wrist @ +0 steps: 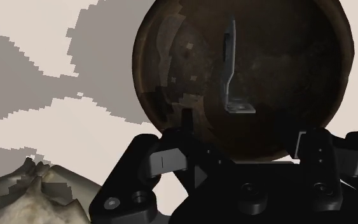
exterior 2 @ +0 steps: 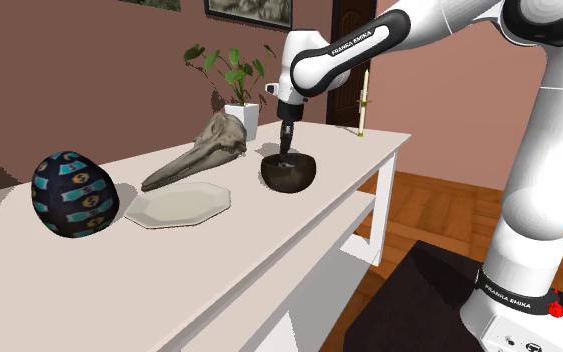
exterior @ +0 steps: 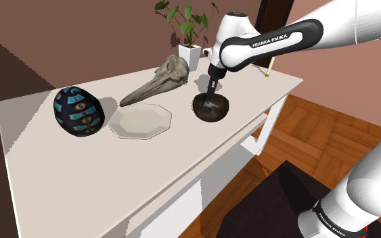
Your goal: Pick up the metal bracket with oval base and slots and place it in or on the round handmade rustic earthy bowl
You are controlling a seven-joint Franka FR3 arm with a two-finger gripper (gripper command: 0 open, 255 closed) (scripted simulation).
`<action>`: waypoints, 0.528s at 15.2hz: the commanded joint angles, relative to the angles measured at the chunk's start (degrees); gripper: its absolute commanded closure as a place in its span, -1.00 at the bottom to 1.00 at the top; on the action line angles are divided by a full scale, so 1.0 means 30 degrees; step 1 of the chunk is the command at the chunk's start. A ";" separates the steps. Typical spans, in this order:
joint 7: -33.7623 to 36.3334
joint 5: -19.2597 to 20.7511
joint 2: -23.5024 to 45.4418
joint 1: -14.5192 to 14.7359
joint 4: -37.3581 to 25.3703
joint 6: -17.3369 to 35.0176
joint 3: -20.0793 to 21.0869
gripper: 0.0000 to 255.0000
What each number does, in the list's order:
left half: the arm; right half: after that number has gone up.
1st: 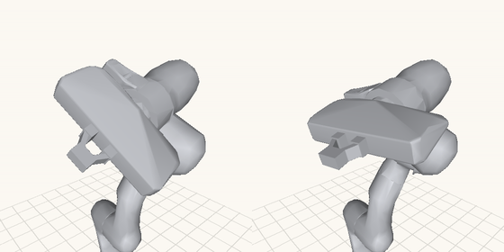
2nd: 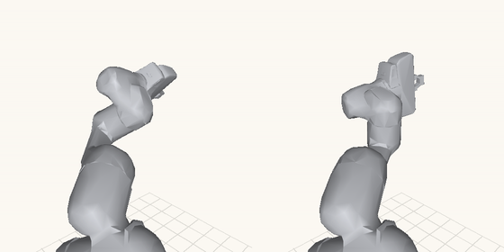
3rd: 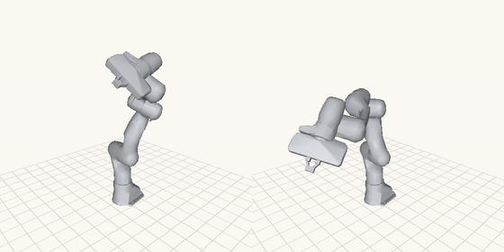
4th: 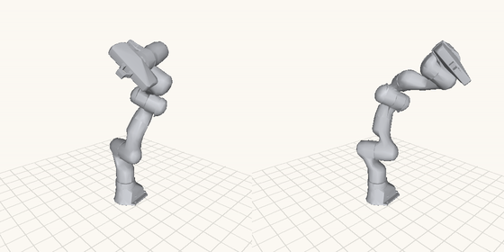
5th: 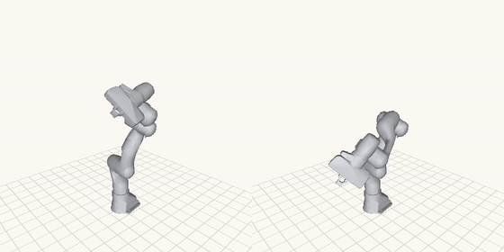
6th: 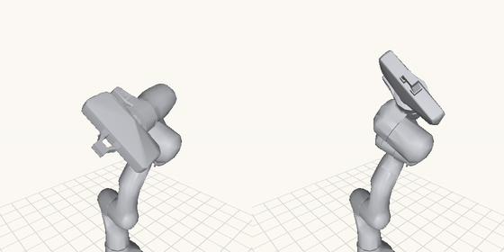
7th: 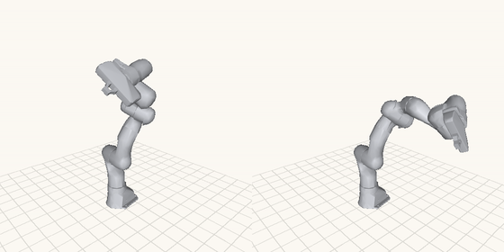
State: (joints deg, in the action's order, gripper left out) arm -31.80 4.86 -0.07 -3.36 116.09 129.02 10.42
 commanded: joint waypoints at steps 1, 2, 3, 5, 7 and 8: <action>0.0000 0.0000 0.0000 0.0000 0.0000 0.0000 0.0000 -1.00; 0.0000 0.0000 0.0000 0.0000 0.0000 0.0000 0.0000 -1.00; 0.0000 0.0000 0.0000 0.0000 0.0000 0.0000 0.0000 -1.00; -0.0072 -0.0109 -0.0346 0.0009 -0.0228 -0.0564 0.0009 -1.00; -0.0198 -0.0299 -0.0973 0.0029 -0.0764 -0.1713 0.0022 -1.00; -0.0242 -0.0364 -0.1196 0.0038 -0.1005 -0.2171 0.0025 -1.00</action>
State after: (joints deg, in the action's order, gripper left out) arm -32.41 3.96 -3.13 -3.30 114.32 124.35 10.46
